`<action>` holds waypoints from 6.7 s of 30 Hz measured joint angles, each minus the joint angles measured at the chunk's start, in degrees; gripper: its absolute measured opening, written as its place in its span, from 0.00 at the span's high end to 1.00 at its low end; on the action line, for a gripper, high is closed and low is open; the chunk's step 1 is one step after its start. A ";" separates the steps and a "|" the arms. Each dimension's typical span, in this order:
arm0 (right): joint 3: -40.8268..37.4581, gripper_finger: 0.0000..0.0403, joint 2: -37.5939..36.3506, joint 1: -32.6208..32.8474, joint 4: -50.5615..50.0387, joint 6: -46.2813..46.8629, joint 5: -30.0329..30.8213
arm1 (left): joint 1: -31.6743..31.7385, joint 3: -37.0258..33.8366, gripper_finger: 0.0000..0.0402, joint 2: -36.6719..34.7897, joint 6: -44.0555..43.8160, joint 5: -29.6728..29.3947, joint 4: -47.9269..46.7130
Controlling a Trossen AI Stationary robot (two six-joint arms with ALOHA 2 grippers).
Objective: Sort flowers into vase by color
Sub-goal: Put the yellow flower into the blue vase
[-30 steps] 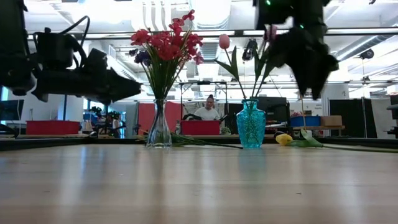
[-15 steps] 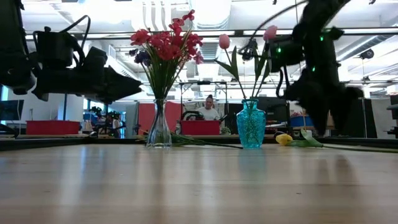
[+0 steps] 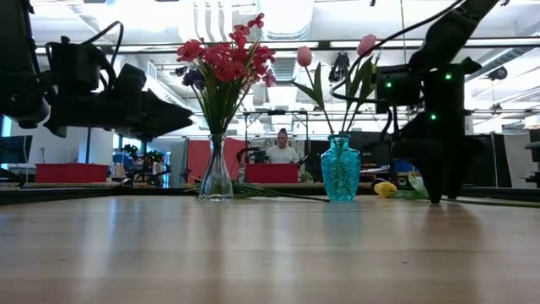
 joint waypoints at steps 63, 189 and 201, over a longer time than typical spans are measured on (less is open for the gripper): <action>-2.35 0.97 -19.30 30.51 63.18 -36.91 -11.82 | -28.11 27.30 0.41 0.29 9.28 1.42 -23.34; -3.47 0.97 -2.97 10.11 103.77 -59.35 38.04 | -36.11 51.66 0.43 -14.53 11.41 -17.84 -75.10; -5.77 0.97 -2.97 8.39 104.04 -57.63 36.91 | -36.13 51.64 0.43 -20.90 11.24 -18.50 -80.90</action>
